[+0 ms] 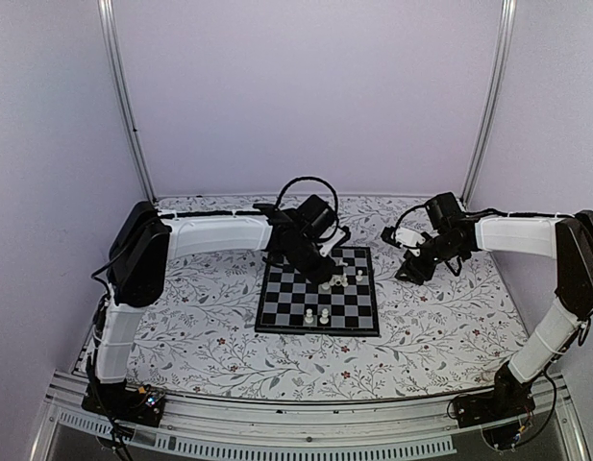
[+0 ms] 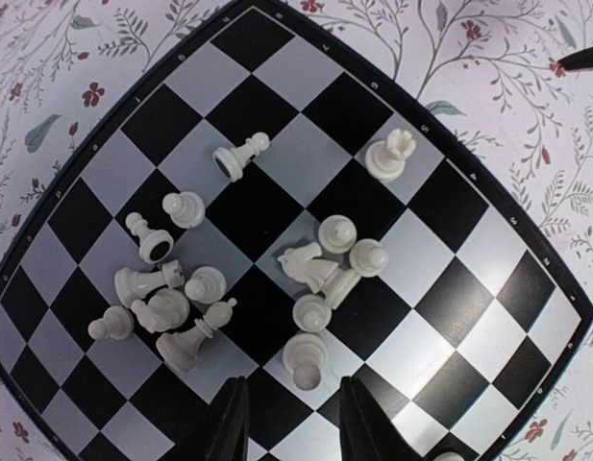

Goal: Set up the chess pieces on the board
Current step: Pick up the chess piece from the chessboard.

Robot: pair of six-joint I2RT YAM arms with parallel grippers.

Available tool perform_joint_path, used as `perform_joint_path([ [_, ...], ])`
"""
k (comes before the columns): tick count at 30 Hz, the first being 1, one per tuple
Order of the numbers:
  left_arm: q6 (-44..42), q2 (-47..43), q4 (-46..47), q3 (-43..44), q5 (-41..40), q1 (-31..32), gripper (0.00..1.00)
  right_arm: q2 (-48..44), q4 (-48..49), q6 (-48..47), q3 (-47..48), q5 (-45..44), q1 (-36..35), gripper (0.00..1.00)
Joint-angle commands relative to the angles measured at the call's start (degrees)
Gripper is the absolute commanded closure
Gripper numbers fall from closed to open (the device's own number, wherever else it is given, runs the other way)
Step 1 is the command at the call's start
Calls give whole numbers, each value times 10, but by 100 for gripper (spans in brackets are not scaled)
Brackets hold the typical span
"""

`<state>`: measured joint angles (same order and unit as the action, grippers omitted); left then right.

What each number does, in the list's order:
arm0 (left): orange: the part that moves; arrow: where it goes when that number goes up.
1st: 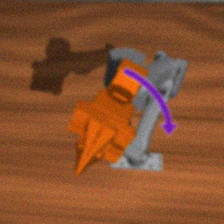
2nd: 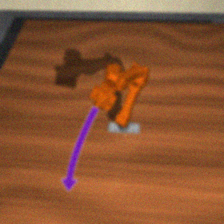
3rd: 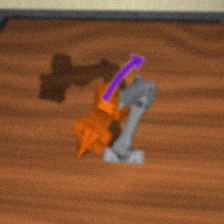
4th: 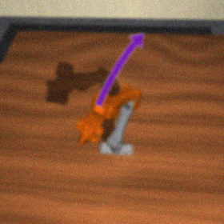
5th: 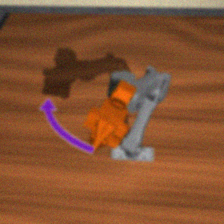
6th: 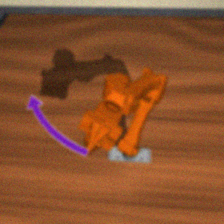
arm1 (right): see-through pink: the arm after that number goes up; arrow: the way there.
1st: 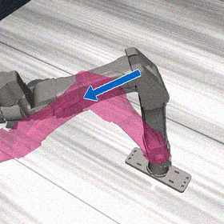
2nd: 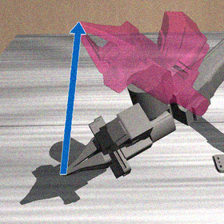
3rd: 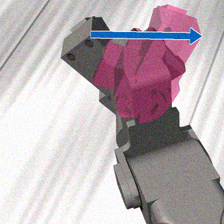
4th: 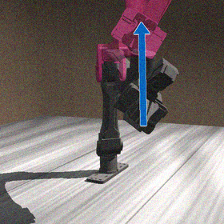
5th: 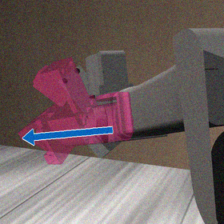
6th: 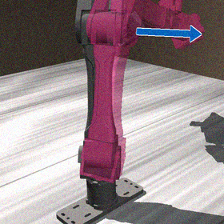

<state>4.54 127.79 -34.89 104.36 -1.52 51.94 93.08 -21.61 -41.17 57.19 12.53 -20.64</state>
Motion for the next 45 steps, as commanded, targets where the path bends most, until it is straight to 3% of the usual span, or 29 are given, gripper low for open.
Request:
perform_joint_path([
  [1, 1, 13, -8, 25, 10, -4, 66, 3, -3, -2, -8, -2, -5, 34],
  [11, -2, 31, -12, 29, 11, -6, 75, 5, -3, -3, -8, -4, -5, 34],
  [18, -1, 36, -15, 29, 11, -6, 76, 5, -3, -2, -7, -4, -5, 34],
  [28, -1, -2, -26, 23, 17, -6, 91, 5, -4, -2, -7, -4, -5, 34],
  [45, 48, -214, -33, -228, -1, 10, 92, 10, -6, -1, -4, 0, -9, 34],
])
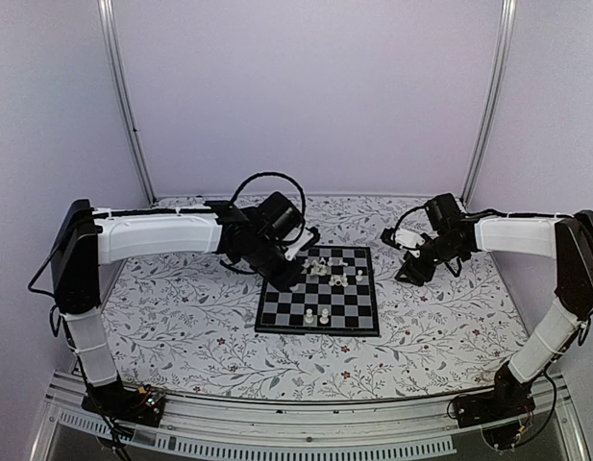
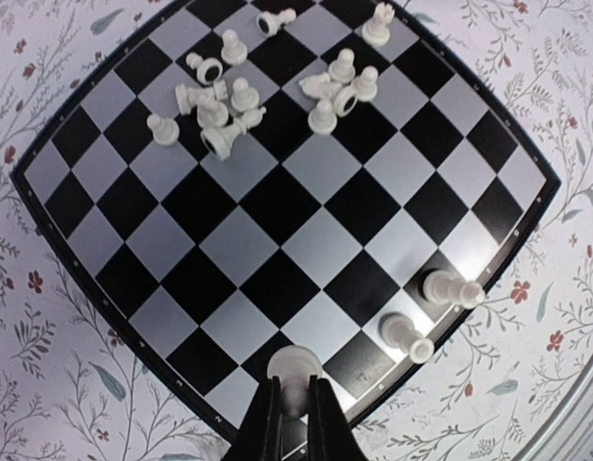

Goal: Set up the chess pieces on the board
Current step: Pick up the chess piece from the chessboard, then place the chess piece on the chessboard.

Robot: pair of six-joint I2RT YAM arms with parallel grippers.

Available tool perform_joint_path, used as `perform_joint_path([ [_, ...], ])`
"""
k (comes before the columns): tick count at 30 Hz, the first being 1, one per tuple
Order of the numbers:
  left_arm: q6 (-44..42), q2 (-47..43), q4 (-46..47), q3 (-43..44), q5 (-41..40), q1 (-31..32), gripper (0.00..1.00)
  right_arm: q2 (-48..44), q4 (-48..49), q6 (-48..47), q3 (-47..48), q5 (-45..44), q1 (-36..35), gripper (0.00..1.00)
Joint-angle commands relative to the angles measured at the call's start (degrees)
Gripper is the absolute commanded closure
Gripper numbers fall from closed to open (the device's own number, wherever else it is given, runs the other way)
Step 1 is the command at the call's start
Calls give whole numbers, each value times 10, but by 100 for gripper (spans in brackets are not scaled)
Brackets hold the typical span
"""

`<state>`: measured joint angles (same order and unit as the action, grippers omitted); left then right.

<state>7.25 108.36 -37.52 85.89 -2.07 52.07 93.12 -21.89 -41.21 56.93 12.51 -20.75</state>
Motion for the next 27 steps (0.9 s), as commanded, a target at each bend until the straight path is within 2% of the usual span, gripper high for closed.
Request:
perform_joint_path([
  [1, 23, -23, -7, -52, 6, 11, 92, 10, -3, -1, -1, 0, -9, 34],
  [7, 30, -27, 9, -80, 16, 28, 92, 15, -4, 0, -1, -2, -12, 34],
  [15, 31, -2, 20, -70, 48, 42, 92, 14, -4, 1, -1, -5, -12, 34],
  [27, 30, 24, 22, -69, 43, 50, 91, 14, -5, -2, -2, -4, -12, 34],
])
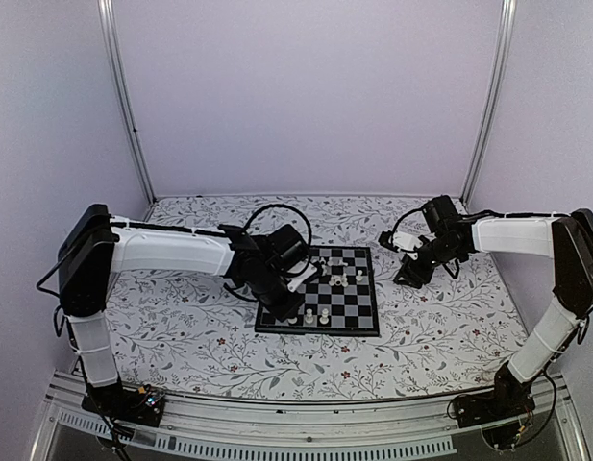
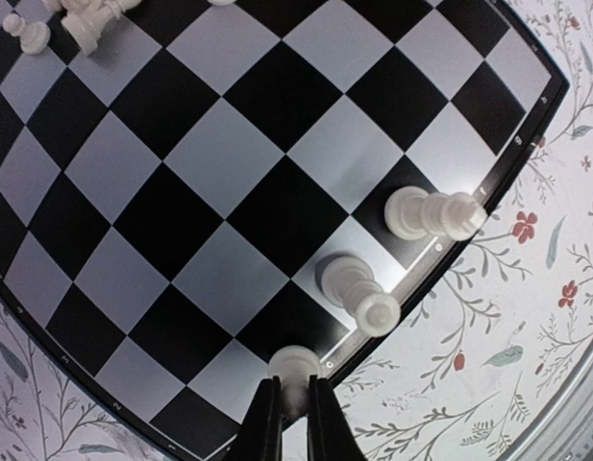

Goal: Set up the chess pieces on the board
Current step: Place the chess piece on the chessboard.

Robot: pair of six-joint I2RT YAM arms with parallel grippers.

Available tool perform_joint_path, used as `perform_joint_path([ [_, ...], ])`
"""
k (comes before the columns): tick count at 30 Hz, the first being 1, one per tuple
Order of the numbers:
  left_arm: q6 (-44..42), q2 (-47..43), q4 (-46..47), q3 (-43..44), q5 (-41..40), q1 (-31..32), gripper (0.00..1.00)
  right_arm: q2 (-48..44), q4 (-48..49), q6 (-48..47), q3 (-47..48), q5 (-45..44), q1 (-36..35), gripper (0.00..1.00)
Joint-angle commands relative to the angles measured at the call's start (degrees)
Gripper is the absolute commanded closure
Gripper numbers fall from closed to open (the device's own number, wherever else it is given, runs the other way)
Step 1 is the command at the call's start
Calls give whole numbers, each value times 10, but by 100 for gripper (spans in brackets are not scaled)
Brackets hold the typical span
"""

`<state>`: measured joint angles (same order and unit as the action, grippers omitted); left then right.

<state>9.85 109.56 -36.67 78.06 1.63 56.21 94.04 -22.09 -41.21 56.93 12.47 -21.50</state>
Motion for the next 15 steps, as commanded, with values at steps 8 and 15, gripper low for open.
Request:
perform_joint_path([
  [8, 6, 22, 25, 10, -1, 10, 91, 4, -4, -2, -2, -4, -5, 34],
  [15, 4, 30, 26, 13, -14, 10, 86, 7, -4, -2, -1, -5, -5, 34],
])
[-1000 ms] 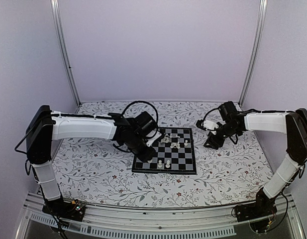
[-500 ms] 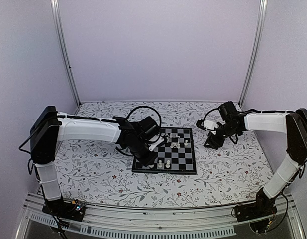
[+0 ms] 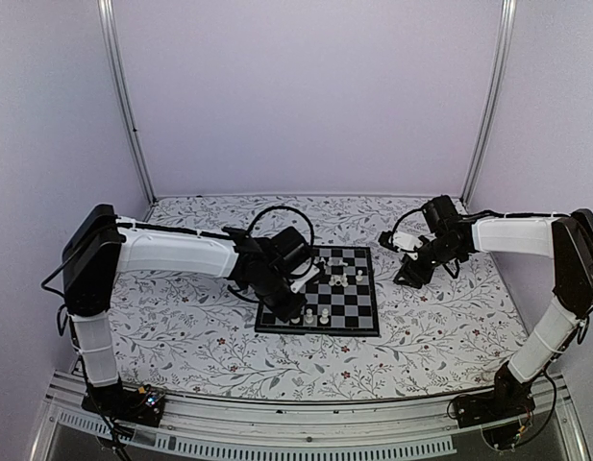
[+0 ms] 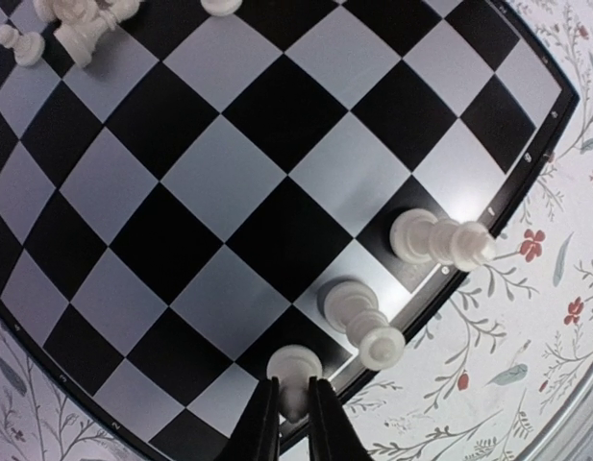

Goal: Set up the chess pieces on the board
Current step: Place the chess piece on the chessboard, then pick up the chess piece from the chessboard.

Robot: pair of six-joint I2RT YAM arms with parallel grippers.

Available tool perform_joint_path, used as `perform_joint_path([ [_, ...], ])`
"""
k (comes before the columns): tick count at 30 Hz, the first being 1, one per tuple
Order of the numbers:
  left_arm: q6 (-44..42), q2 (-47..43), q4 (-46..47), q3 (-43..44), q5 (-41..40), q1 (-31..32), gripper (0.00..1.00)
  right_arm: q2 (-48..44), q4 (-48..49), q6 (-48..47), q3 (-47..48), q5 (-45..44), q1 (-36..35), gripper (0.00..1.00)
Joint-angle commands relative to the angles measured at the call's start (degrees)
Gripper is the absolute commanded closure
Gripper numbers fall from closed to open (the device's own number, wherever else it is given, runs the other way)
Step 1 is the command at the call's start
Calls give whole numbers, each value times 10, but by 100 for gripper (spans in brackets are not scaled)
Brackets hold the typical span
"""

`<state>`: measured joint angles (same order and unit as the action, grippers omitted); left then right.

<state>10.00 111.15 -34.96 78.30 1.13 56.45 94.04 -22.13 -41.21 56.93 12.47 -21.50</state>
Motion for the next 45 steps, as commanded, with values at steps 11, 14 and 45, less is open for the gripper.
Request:
perform_joint_path([
  [11, 0, -18, -18, 14, -30, 7, 70, 6, -13, 7, 8, 31, -5, 34],
  [14, -15, -43, -42, 30, -57, 6, 66, -5, -19, 26, 27, 79, -5, 34],
  [45, -7, -145, 263, -8, 34, -170, 54, 209, -96, 72, 235, 133, -58, 47],
])
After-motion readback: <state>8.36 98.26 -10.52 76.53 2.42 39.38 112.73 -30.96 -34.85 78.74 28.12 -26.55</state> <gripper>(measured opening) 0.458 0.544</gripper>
